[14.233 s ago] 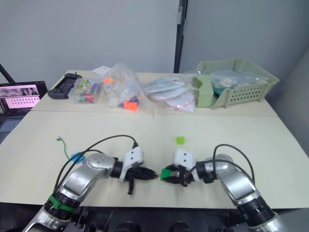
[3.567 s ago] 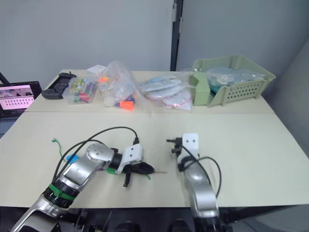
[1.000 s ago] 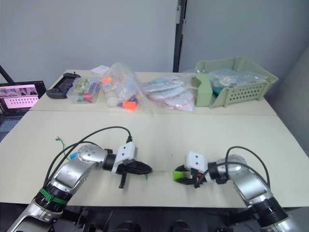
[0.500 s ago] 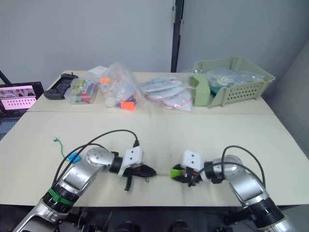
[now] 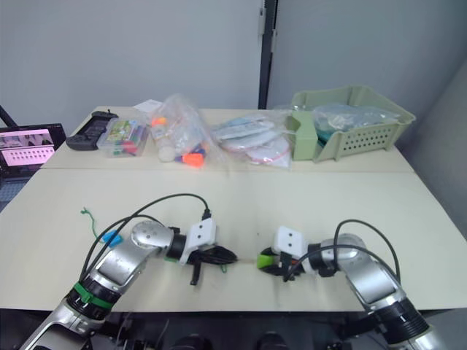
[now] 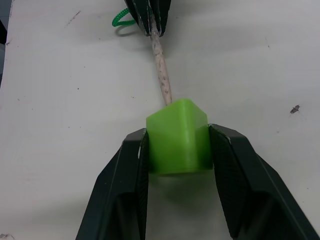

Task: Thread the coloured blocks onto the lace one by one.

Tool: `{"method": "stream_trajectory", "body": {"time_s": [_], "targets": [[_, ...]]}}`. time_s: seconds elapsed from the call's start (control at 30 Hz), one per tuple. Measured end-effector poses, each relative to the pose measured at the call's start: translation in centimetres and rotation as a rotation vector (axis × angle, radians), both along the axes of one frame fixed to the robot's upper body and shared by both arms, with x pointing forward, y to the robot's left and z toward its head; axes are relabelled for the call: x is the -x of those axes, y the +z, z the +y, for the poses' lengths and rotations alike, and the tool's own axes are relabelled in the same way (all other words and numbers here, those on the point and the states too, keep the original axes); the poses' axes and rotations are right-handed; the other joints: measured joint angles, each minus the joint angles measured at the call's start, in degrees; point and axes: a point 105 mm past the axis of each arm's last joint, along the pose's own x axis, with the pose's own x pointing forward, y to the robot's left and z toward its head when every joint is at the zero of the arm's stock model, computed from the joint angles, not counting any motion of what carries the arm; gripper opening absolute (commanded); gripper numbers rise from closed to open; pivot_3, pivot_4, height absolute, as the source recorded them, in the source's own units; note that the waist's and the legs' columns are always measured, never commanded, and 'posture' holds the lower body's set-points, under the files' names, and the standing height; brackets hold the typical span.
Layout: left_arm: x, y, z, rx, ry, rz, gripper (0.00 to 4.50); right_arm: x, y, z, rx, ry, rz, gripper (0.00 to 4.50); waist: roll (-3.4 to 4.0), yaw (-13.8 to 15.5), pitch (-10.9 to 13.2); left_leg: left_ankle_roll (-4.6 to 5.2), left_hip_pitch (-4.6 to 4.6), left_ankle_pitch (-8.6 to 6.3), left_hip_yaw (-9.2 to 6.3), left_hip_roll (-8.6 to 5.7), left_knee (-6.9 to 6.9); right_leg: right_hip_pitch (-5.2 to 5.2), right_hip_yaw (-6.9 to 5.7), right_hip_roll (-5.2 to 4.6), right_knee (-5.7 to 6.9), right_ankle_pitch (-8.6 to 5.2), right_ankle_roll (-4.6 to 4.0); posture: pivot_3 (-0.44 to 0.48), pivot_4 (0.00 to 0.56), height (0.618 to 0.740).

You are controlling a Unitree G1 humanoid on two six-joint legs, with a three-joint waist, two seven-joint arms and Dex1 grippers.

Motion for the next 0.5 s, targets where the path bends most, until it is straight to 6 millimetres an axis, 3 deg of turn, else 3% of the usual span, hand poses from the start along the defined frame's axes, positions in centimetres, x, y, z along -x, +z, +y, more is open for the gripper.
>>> {"method": "stream_trajectory", "body": {"time_s": [0.5], "targets": [[-0.03,0.49,-0.67,0.008,-0.003,-0.006,0.00,0.10,0.12,0.09,0.022,0.000,-0.009,1.30,0.00,0.09,0.00,0.00,0.00,0.00,0.01,-0.01,0.00,0.01,0.00,0.00,-0.01,0.00,0.00,0.000,0.150,0.740]]}}
